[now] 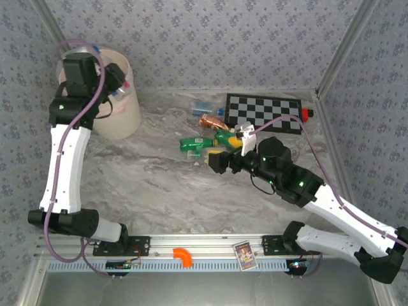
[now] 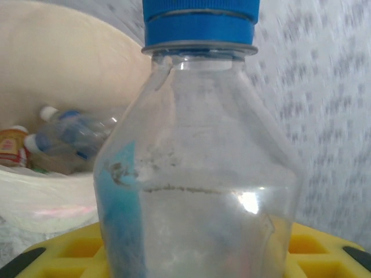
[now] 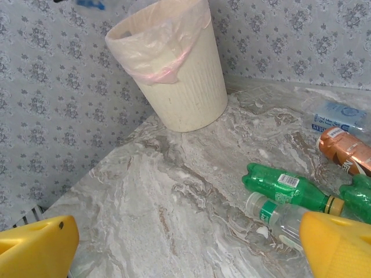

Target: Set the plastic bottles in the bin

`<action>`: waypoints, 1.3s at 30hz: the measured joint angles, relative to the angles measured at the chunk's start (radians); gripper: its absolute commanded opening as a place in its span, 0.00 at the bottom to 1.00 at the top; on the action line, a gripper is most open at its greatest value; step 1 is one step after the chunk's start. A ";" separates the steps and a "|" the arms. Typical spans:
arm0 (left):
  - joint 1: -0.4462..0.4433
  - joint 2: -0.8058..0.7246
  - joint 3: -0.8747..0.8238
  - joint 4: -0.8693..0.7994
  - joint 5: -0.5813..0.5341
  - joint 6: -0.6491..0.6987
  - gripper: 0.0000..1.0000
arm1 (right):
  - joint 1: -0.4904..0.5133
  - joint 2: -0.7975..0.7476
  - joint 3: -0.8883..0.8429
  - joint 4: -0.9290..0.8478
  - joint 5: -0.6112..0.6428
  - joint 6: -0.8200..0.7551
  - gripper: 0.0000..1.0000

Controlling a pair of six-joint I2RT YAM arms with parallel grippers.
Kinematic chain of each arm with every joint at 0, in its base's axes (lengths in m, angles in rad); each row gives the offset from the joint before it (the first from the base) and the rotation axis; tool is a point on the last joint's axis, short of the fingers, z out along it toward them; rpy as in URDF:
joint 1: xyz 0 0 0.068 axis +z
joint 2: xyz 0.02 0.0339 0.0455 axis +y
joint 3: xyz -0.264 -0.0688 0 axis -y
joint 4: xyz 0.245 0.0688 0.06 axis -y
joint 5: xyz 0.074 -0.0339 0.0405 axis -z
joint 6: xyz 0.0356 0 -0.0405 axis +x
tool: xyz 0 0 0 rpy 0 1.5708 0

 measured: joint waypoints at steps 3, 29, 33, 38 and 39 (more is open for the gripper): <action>0.079 -0.008 -0.007 0.029 -0.012 -0.087 0.47 | 0.006 0.010 0.000 0.000 0.002 0.000 0.99; 0.269 0.373 0.225 0.118 0.047 -0.501 0.48 | 0.045 0.104 0.080 -0.053 0.071 -0.001 0.99; 0.274 0.416 0.272 0.098 0.076 -0.528 0.52 | 0.045 0.110 0.091 -0.057 0.074 -0.001 0.99; 0.276 0.465 0.314 0.071 0.095 -0.546 0.62 | 0.045 0.109 0.092 -0.076 0.079 -0.001 1.00; 0.276 0.469 0.318 0.065 0.097 -0.549 0.66 | 0.045 0.108 0.092 -0.079 0.081 -0.001 0.99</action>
